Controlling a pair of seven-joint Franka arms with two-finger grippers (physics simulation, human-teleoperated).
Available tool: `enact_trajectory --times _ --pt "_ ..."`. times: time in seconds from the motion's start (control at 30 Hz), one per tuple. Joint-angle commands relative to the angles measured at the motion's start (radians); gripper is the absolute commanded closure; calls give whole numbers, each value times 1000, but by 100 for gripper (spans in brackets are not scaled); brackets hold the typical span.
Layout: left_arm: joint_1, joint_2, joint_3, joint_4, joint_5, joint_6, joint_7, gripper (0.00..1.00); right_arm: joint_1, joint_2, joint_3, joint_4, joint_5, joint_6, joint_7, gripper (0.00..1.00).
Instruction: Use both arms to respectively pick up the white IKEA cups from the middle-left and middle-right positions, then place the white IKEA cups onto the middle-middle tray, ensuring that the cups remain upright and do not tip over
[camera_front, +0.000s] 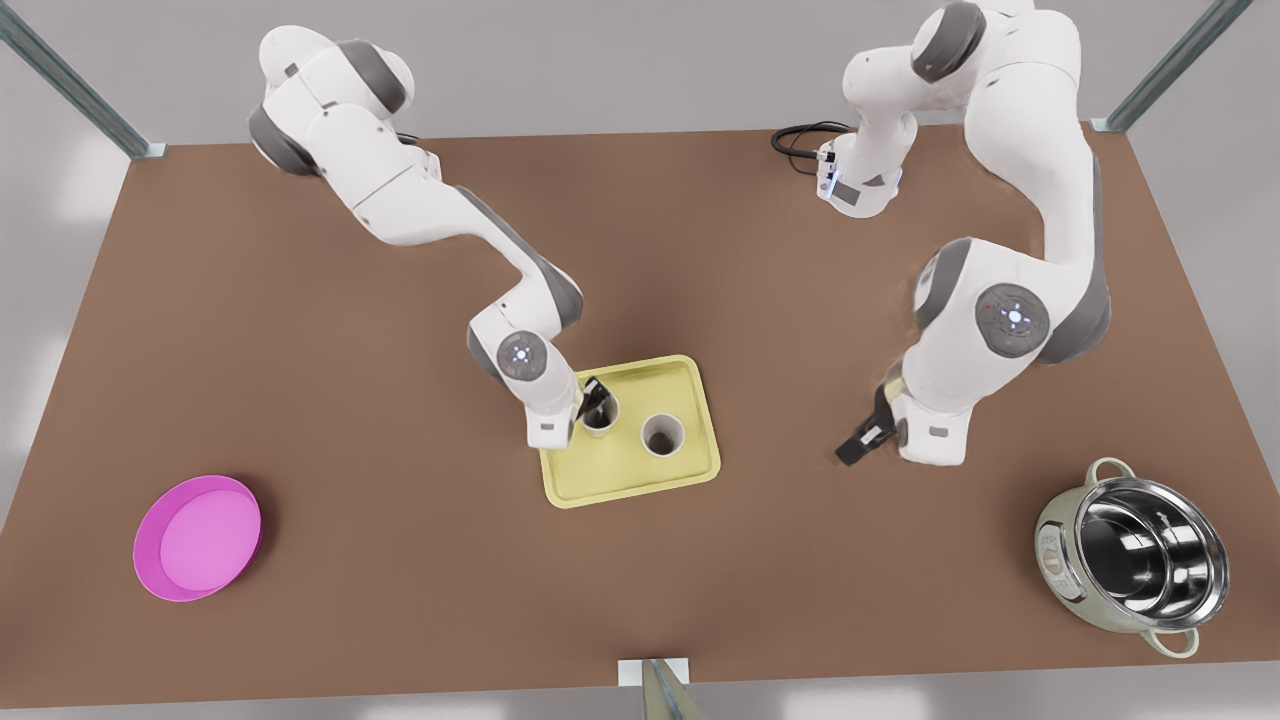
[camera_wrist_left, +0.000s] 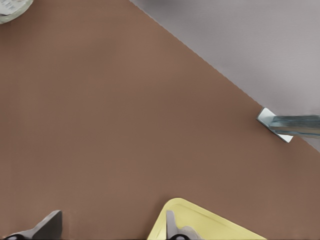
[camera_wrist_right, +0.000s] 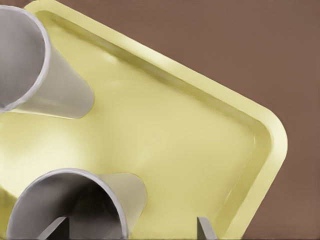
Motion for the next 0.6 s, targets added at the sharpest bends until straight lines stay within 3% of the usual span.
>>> enact_trajectory --times 0.0,0.03,0.13,0.2,0.23,0.3,0.37,0.43,0.57 --pt "5 -137 163 -58 -21 -397 1156 0 2 -45 6 -3 30 -150 11 0" --pt "-78 -202 236 -143 -26 -319 1098 0 2 -88 42 -7 35 -236 20 0" --pt "-77 -239 280 -103 -132 -350 1002 0 -35 -246 61 6 125 -590 24 0" --pt "-68 -231 277 -103 -132 -396 996 0 -226 -241 27 68 104 -797 100 0" --pt "-68 -222 277 -105 -136 -388 997 0 -239 -240 -7 83 -72 -799 100 0" --pt "-66 -220 277 -99 -184 -354 994 0 -277 -237 -56 169 -165 -800 95 0" --pt "-61 -220 279 -99 -186 -339 1004 0 -274 -255 -97 315 -169 -921 87 0" --pt "-63 -222 279 -99 -184 -339 1004 0 -231 -355 -218 313 -169 -917 86 0" --pt "-64 -220 277 -99 -184 -337 1004 0 -243 -495 -273 296 -70 -972 92 0"
